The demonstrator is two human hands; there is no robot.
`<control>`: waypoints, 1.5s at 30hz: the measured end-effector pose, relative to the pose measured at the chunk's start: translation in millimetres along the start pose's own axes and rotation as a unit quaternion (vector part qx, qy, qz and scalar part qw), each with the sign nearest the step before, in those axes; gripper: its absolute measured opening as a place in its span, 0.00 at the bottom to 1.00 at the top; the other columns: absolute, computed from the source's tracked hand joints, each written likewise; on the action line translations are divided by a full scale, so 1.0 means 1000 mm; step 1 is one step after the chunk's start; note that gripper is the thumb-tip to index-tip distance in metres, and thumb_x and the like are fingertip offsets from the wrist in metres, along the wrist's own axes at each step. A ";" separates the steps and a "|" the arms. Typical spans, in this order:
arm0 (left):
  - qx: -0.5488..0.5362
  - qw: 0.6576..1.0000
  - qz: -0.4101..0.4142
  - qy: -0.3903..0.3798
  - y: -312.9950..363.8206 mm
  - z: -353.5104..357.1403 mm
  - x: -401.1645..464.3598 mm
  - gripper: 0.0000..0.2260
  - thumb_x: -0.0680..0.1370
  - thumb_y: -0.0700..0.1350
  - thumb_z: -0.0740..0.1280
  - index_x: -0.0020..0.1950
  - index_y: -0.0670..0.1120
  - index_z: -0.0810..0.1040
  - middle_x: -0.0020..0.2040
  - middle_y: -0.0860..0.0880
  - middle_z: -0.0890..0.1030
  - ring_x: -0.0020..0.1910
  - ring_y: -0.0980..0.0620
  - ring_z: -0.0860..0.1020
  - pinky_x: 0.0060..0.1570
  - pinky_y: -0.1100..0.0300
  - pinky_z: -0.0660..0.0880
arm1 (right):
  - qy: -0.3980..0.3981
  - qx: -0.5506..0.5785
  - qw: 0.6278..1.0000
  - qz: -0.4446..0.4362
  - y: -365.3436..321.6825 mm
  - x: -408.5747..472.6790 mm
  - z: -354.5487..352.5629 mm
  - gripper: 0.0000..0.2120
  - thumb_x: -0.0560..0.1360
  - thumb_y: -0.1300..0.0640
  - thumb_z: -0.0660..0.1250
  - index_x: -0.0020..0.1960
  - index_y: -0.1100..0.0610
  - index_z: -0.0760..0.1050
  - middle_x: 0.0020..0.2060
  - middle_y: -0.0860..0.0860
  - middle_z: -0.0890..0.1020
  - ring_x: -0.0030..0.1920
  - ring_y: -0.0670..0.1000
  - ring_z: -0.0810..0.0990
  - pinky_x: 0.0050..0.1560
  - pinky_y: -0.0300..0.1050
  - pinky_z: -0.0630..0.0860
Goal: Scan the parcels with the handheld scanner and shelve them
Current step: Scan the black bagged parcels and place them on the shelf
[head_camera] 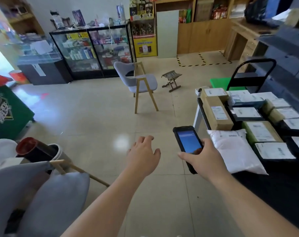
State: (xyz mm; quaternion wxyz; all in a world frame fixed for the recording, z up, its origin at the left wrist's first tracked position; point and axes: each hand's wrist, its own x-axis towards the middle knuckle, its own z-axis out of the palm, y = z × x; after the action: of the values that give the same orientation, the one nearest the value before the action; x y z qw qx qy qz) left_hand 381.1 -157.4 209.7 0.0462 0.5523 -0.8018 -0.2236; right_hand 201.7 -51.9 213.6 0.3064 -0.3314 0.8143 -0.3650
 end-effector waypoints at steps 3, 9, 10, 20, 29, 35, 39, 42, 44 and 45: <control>-0.003 1.000 0.002 -0.014 0.012 0.005 0.037 0.25 0.84 0.57 0.61 0.81 0.53 0.63 0.78 0.51 0.67 0.76 0.46 0.68 0.73 0.47 0.69 | 0.005 0.003 1.000 0.002 -0.004 0.033 -0.006 0.42 0.66 0.41 0.82 0.72 0.54 0.66 0.48 0.49 0.78 0.48 0.48 0.79 0.49 0.49 0.78; 0.002 0.998 0.048 -0.047 0.041 0.020 0.128 0.25 0.84 0.57 0.61 0.80 0.53 0.64 0.78 0.52 0.67 0.74 0.47 0.70 0.70 0.50 0.71 | 0.037 0.019 0.998 0.039 -0.004 0.102 -0.020 0.41 0.69 0.45 0.81 0.74 0.53 0.65 0.48 0.48 0.78 0.46 0.45 0.78 0.43 0.44 0.76; 0.004 0.997 0.064 -0.053 0.049 0.022 0.146 0.25 0.84 0.57 0.61 0.80 0.54 0.64 0.78 0.52 0.68 0.74 0.47 0.70 0.69 0.50 0.71 | 0.050 0.019 0.997 0.049 -0.003 0.115 -0.023 0.43 0.69 0.43 0.81 0.76 0.53 0.63 0.48 0.48 0.78 0.47 0.45 0.78 0.45 0.46 0.77; 0.015 0.961 0.233 -0.149 0.153 0.050 0.282 0.25 0.83 0.55 0.62 0.80 0.54 0.64 0.76 0.51 0.68 0.73 0.44 0.69 0.71 0.45 0.71 | 0.210 0.082 0.960 0.168 0.003 0.178 -0.065 0.32 0.67 0.44 0.82 0.61 0.46 0.66 0.46 0.49 0.79 0.44 0.47 0.81 0.40 0.43 0.76; 0.078 0.892 0.365 -0.255 0.248 0.126 0.284 0.26 0.82 0.57 0.61 0.80 0.54 0.64 0.77 0.52 0.67 0.73 0.46 0.70 0.69 0.45 0.73 | 0.348 0.120 0.879 0.305 0.060 0.157 -0.107 0.31 0.67 0.43 0.82 0.59 0.48 0.67 0.45 0.48 0.79 0.43 0.46 0.80 0.41 0.47 0.78; 0.110 0.849 0.438 -0.276 0.322 0.168 0.254 0.25 0.83 0.57 0.61 0.80 0.55 0.64 0.77 0.52 0.67 0.73 0.47 0.70 0.69 0.46 0.72 | 0.423 0.145 0.820 0.356 0.116 0.132 -0.149 0.31 0.66 0.42 0.82 0.57 0.47 0.66 0.48 0.47 0.79 0.44 0.48 0.81 0.44 0.51 0.81; 0.113 0.824 0.467 -0.300 0.366 0.196 0.232 0.25 0.83 0.56 0.62 0.79 0.53 0.65 0.76 0.50 0.69 0.71 0.47 0.72 0.66 0.48 0.75 | 0.447 0.164 0.793 0.380 0.151 0.116 -0.177 0.33 0.64 0.41 0.82 0.60 0.49 0.69 0.49 0.48 0.79 0.46 0.50 0.81 0.40 0.49 0.80; 0.110 0.814 0.477 -0.312 0.397 0.217 0.215 0.24 0.83 0.54 0.62 0.79 0.52 0.66 0.75 0.50 0.69 0.68 0.48 0.74 0.63 0.50 0.74 | 0.454 0.167 0.782 0.394 0.177 0.103 -0.195 0.33 0.63 0.40 0.81 0.60 0.49 0.69 0.49 0.47 0.80 0.45 0.50 0.82 0.43 0.53 0.82; 0.108 0.812 0.475 -0.321 0.414 0.233 0.206 0.24 0.83 0.54 0.63 0.79 0.52 0.66 0.75 0.50 0.69 0.65 0.49 0.77 0.62 0.50 0.76 | 0.454 0.173 0.774 0.406 0.191 0.095 -0.205 0.34 0.64 0.40 0.80 0.63 0.50 0.69 0.48 0.47 0.79 0.45 0.49 0.82 0.43 0.52 0.82; 0.108 0.810 0.475 -0.326 0.422 0.241 0.202 0.24 0.83 0.54 0.63 0.78 0.52 0.66 0.75 0.50 0.70 0.64 0.48 0.77 0.62 0.49 0.76 | 0.454 0.179 0.769 0.413 0.197 0.092 -0.210 0.34 0.65 0.40 0.80 0.63 0.50 0.69 0.47 0.47 0.79 0.44 0.49 0.82 0.43 0.52 0.82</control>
State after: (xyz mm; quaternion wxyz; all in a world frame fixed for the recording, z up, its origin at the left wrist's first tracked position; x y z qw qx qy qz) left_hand -138.9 -144.0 131.7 -0.1778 -0.0011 -0.9510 -0.2529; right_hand -70.5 61.7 147.2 0.0757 0.3018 0.8370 -0.4502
